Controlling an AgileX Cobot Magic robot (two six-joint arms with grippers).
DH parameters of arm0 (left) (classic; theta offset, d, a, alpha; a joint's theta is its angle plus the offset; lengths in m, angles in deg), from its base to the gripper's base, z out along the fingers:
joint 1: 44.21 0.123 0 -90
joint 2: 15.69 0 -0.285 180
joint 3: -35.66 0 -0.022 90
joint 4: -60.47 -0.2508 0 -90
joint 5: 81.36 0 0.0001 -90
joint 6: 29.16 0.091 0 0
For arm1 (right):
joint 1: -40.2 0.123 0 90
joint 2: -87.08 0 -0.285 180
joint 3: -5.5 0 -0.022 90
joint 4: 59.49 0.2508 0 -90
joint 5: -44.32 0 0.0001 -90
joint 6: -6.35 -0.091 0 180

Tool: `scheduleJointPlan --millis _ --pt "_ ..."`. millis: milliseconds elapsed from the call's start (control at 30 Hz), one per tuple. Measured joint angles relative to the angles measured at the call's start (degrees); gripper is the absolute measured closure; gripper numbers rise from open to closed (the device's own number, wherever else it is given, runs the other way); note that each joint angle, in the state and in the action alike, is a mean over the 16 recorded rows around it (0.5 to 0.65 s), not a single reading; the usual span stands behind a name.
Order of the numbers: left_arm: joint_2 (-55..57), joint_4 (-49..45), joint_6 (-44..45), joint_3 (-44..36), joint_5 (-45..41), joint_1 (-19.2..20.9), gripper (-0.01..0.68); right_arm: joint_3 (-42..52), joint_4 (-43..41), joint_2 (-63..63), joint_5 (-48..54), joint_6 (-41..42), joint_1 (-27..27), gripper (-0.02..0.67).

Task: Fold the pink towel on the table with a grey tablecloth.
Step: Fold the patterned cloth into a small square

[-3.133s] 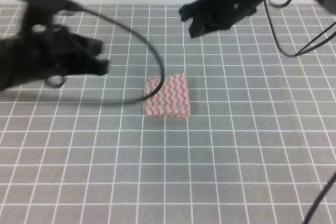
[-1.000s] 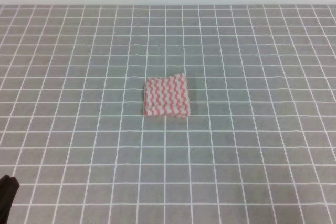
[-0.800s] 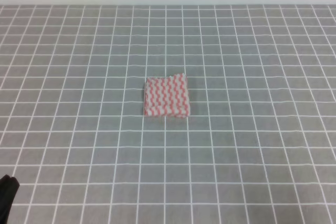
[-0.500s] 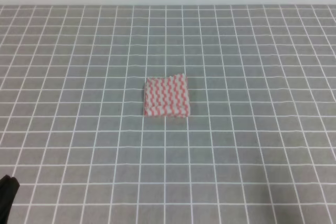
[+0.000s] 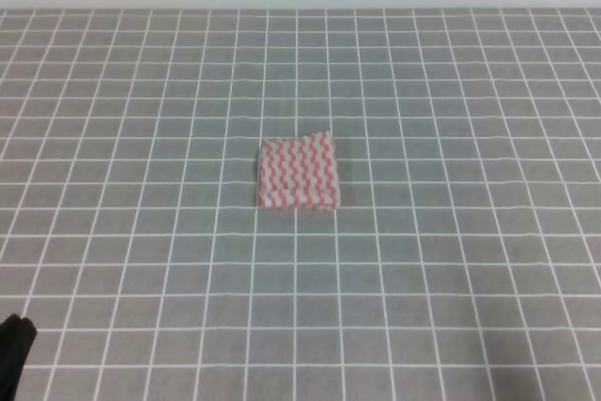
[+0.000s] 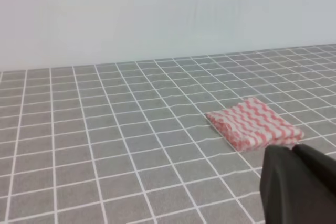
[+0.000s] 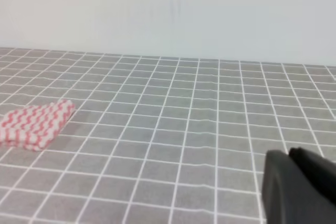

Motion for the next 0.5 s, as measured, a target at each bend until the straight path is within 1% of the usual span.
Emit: scheduleJointPlan --millis 500 --pt "0.11 -0.02 0.0 0.01 -0.01 0.01 0.675 3.17 2.27 0.36 2.35 -0.11 -0.2 0.665"
